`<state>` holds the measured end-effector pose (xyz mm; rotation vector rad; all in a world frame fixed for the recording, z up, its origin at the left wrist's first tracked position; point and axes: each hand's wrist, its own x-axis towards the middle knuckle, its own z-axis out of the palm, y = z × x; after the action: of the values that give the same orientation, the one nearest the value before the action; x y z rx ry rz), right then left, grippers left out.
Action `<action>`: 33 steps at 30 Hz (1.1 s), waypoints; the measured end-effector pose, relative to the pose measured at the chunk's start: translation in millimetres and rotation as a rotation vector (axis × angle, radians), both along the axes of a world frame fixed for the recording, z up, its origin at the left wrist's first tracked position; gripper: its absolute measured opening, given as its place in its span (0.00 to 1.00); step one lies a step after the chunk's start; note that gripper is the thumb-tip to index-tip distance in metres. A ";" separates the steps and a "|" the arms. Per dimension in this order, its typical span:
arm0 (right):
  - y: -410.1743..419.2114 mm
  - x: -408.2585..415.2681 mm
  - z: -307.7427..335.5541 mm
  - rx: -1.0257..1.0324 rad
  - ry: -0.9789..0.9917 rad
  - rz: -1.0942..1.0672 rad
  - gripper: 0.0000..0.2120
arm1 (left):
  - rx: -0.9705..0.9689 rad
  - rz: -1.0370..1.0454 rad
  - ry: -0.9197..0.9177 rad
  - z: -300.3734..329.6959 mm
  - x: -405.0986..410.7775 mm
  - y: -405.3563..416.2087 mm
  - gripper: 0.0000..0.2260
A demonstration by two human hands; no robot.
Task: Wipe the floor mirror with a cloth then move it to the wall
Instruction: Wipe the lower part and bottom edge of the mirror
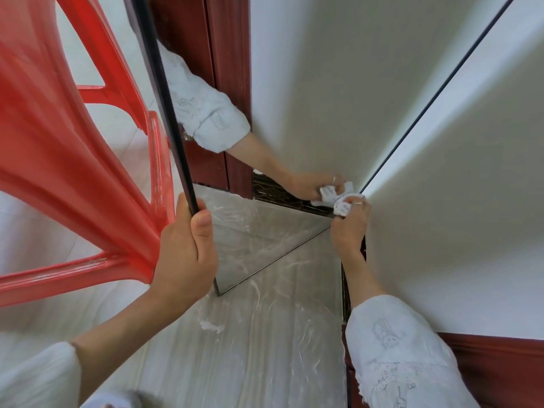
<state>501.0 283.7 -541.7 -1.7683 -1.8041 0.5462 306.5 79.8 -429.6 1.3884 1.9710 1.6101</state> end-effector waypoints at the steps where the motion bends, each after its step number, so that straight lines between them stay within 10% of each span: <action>1: -2.0 5.0 -6.8 -0.100 -0.063 0.060 0.11 | -0.004 0.001 0.002 -0.2 0.0 -0.4 0.15; 5: -7.2 18.7 -6.5 -0.259 -0.174 -0.003 0.11 | -0.020 0.008 0.008 0.3 0.3 -1.1 0.16; 15: 26.4 -8.7 55.9 0.303 0.120 -0.181 0.18 | -0.041 0.005 0.007 2.6 0.6 -1.6 0.17; 33: -0.4 -3.7 -23.6 -0.145 0.217 -0.071 0.16 | -0.046 -0.004 0.048 0.3 -2.5 -0.2 0.17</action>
<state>497.3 283.4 -565.3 -1.7835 -1.5822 0.8241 304.0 79.6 -429.4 1.4252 2.0176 1.5330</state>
